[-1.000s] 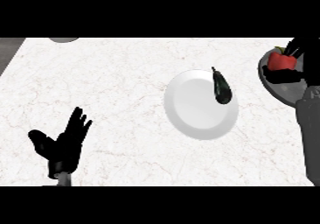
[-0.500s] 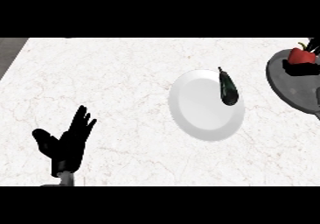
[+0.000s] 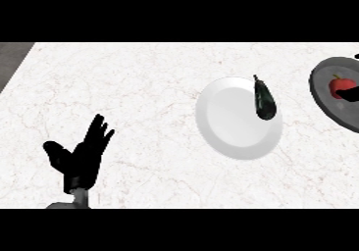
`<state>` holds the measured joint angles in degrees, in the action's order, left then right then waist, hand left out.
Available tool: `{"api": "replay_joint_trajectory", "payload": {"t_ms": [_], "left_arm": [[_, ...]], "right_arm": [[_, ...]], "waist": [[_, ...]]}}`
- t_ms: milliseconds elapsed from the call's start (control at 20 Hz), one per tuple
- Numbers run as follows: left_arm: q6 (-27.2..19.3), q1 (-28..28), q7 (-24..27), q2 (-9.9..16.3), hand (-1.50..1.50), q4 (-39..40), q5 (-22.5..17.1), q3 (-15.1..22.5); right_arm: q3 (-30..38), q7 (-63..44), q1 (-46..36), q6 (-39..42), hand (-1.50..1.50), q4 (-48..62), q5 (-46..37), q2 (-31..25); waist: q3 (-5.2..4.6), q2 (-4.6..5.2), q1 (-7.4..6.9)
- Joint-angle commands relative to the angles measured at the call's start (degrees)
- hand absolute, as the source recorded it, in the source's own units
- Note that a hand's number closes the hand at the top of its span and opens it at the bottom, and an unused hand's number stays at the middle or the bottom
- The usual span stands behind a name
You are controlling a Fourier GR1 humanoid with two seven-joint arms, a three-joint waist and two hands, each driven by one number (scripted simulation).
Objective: Pick the bell pepper from the plate and place it in the pan
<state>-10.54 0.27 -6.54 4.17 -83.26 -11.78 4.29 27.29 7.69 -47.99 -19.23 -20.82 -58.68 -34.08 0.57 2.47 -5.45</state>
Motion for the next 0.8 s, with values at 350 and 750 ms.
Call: {"api": "replay_joint_trajectory", "payload": {"t_ms": [350, 750], "left_arm": [[-0.97, 0.75, -1.37, -0.54, 0.00, 0.05, 0.48, 0.48], [-0.78, 0.60, -1.66, -0.36, 0.00, 0.14, -0.44, -0.60]], "right_arm": [[13.56, 14.85, -5.23, 4.20, -1.50, 4.34, 15.68, 1.00], [23.96, 21.11, -4.55, 21.47, -1.50, 9.12, 27.52, -4.54]], "waist": [[0.27, -0.19, 0.20], [-0.03, -0.61, 2.10]]}}
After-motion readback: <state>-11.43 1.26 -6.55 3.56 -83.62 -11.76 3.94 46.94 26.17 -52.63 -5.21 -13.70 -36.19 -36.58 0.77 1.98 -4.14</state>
